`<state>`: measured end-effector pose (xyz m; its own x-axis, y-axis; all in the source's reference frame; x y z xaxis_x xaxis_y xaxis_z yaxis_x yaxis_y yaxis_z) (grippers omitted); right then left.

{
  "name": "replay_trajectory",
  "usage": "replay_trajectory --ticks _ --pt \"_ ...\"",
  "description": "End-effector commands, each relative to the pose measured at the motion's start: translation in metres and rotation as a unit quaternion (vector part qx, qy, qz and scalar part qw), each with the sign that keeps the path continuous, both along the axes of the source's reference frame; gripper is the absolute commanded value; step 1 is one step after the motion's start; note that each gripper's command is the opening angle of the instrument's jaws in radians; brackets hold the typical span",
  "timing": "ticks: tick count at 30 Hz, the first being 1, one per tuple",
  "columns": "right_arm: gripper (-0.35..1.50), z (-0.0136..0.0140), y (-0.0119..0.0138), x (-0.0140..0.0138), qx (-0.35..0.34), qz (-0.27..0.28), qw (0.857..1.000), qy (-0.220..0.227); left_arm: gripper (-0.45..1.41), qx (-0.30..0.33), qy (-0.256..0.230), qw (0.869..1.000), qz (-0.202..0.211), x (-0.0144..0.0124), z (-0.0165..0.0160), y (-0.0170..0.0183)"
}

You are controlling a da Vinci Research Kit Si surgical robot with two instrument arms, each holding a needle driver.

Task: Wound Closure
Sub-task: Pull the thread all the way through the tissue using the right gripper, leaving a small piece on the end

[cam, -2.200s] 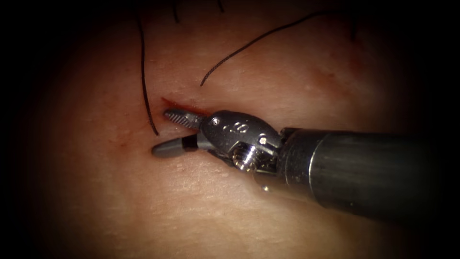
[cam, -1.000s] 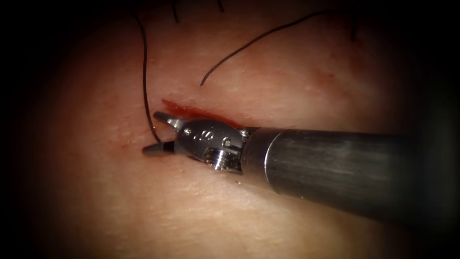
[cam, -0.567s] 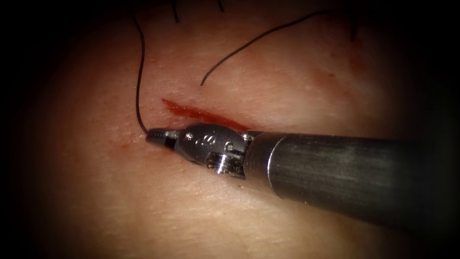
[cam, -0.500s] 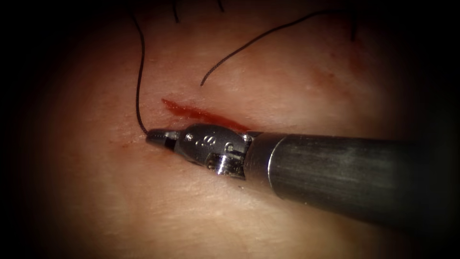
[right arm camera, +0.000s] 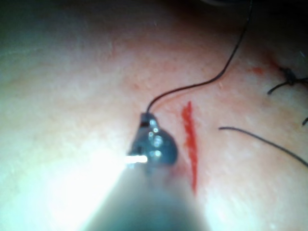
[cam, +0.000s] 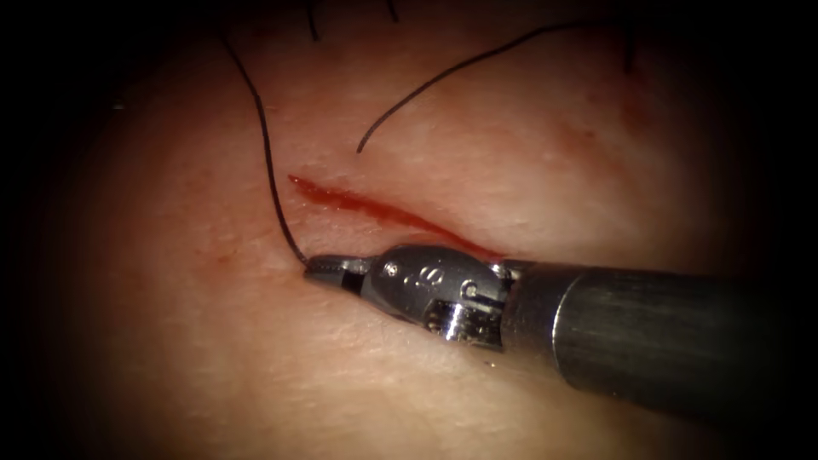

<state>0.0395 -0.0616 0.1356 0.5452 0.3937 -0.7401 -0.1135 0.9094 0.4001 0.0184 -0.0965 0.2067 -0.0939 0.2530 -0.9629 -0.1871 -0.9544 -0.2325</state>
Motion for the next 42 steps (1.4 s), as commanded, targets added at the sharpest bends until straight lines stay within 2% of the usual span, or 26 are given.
replay_trajectory --ticks 1,9,19,21,25,26,28,30,37,42 --pt "-0.35 -0.0004 -0.0014 -0.0007 0.003 -0.001 1.0 0.001 -0.45 0.0 -0.002 1.0 0.001 -0.0007 0.0007 -0.0012" --pt "-0.35 -0.0046 -0.0058 -0.0041 0.008 -0.007 1.0 0.004 -0.45 0.014 -0.015 1.0 -0.003 -0.002 0.0024 -0.0068" --pt "-0.35 -0.0096 -0.0101 -0.0046 0.019 -0.017 1.0 0.013 -0.45 0.026 -0.025 0.999 -0.006 -0.0022 0.0035 -0.0125" --pt "-0.35 -0.0106 -0.0106 -0.0044 0.021 -0.019 0.999 0.015 -0.45 0.026 -0.025 0.999 -0.007 -0.0023 0.0035 -0.0136" --pt "-0.35 -0.0107 -0.0099 -0.0041 0.023 -0.016 0.999 0.015 -0.45 0.025 -0.025 0.999 -0.006 -0.0021 0.0033 -0.0139" --pt "-0.28 -0.0105 -0.0096 -0.004 0.023 -0.012 1.0 0.016 -0.45 0.026 -0.026 0.999 -0.005 -0.002 0.0032 -0.0138" --pt "0.47 -0.0103 -0.0087 -0.0039 0.02 0.004 1.0 0.022 -0.45 0.028 -0.028 0.999 -0.002 -0.0017 0.003 -0.0134" --pt "1.04 -0.0101 -0.0074 -0.0043 0.001 0.024 0.999 0.023 -0.45 0.033 -0.026 0.999 -0.001 -0.0006 0.0025 -0.0125" --pt "1.13 -0.0099 -0.0054 -0.0054 -0.006 0.025 0.999 0.025 -0.45 0.028 -0.028 0.999 -0.003 0.0022 0.0004 -0.0122" --pt "1.16 -0.0096 -0.0036 -0.0058 -0.008 0.028 0.999 0.042 -0.45 0.016 -0.026 1.0 0.004 0.004 -0.0019 -0.0126"
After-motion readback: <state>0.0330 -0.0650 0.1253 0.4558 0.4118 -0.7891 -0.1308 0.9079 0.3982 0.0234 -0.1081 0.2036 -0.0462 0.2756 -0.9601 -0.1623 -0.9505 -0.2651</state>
